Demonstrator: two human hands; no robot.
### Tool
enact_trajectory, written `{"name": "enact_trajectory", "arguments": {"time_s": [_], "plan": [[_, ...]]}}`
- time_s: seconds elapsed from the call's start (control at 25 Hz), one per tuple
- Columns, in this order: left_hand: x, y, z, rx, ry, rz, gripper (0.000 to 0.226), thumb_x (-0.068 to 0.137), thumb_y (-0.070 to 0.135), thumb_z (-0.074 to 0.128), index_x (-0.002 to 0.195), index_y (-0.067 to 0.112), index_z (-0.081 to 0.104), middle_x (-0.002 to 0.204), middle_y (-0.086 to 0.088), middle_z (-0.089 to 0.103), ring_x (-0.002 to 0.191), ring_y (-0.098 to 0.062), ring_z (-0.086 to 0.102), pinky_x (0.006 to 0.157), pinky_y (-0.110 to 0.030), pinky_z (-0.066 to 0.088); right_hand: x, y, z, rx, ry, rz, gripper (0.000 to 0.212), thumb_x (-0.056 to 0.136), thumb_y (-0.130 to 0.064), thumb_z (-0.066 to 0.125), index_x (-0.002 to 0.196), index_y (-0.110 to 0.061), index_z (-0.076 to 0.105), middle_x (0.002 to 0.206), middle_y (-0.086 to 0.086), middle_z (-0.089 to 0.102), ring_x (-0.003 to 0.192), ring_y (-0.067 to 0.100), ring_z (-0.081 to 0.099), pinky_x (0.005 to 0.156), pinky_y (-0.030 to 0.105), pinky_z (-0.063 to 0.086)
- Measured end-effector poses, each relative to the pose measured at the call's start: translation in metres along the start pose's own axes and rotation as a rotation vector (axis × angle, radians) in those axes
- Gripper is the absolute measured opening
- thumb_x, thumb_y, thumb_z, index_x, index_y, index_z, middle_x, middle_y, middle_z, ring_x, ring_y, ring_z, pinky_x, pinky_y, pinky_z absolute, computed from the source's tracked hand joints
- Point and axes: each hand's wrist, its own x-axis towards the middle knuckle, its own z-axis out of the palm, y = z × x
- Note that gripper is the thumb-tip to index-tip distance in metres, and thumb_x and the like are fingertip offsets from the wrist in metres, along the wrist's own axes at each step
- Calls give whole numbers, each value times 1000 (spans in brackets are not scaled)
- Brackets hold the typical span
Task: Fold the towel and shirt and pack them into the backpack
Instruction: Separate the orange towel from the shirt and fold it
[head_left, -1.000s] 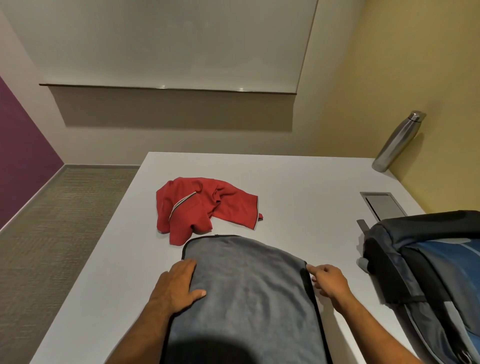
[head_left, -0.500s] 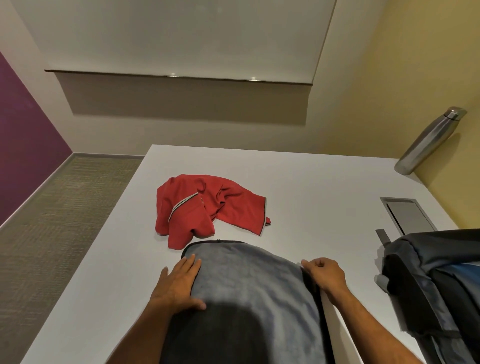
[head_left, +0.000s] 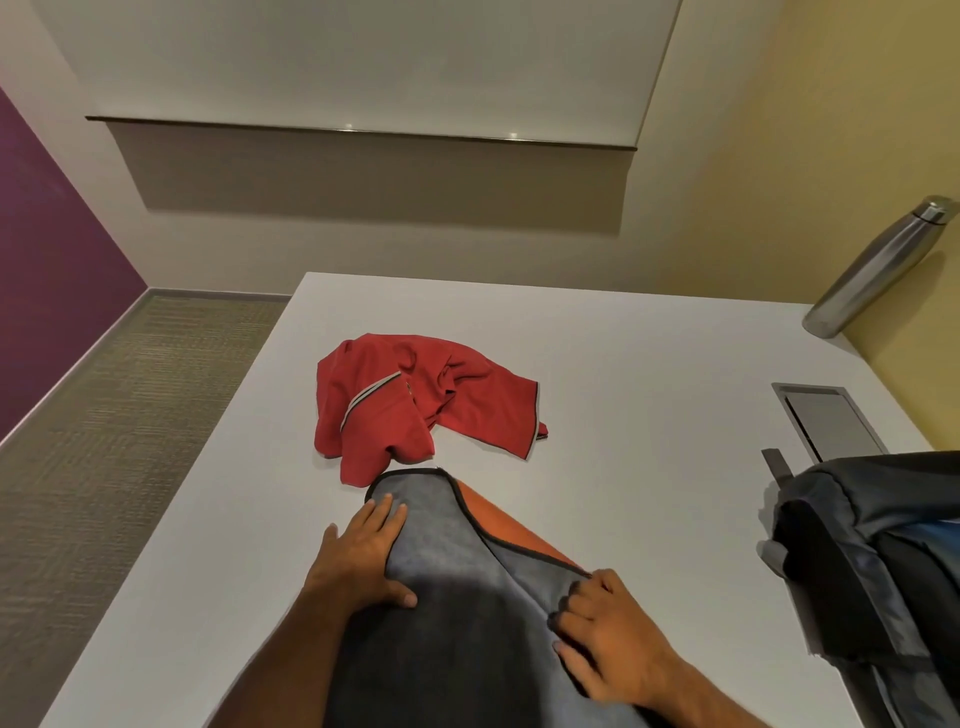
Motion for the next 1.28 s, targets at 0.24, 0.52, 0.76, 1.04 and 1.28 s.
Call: {"name": "enact_trajectory", "arguments": {"time_s": [0.24,0.52,0.76,1.04,1.28], "plan": [[-2,1,0,-26,-9,-7,125,70,77,65,156,28,-12,164,2,-19,152,-24,-12,119,-59,5,24,-1,-21,380,205,784,27,78,-49,69,99,-34,65,97,-18,60,91,5,55,82,27,49],[-1,2,-2,-11,-23,-17,125,70,77,65,156,29,-13,164,2,-19,152,-24,-12,119,-59,6,46,16,-40,421,-193,908,14,64,-34,79,63,-31,65,72,-13,68,70,4,64,68,23,53],[1,1,-5,-20,-16,-14,125,68,77,66,157,29,-7,165,2,-13,153,-24,-6,120,-57,5,62,60,-71,227,-136,896,8,76,-27,77,80,-30,72,81,-9,67,83,15,65,73,26,49],[23,4,-35,-18,179,-24,69,100,46,46,157,21,17,165,2,10,145,-23,29,115,-43,33,75,83,-72,-125,-110,807,23,81,-17,61,98,-27,73,95,-4,70,89,22,64,70,31,39],[42,16,-45,25,175,-82,69,100,27,48,158,21,9,163,-1,17,143,-25,33,116,-44,33,67,87,-62,-274,-96,694,20,69,-12,71,85,-25,75,77,-1,66,71,26,60,61,31,30]]}}
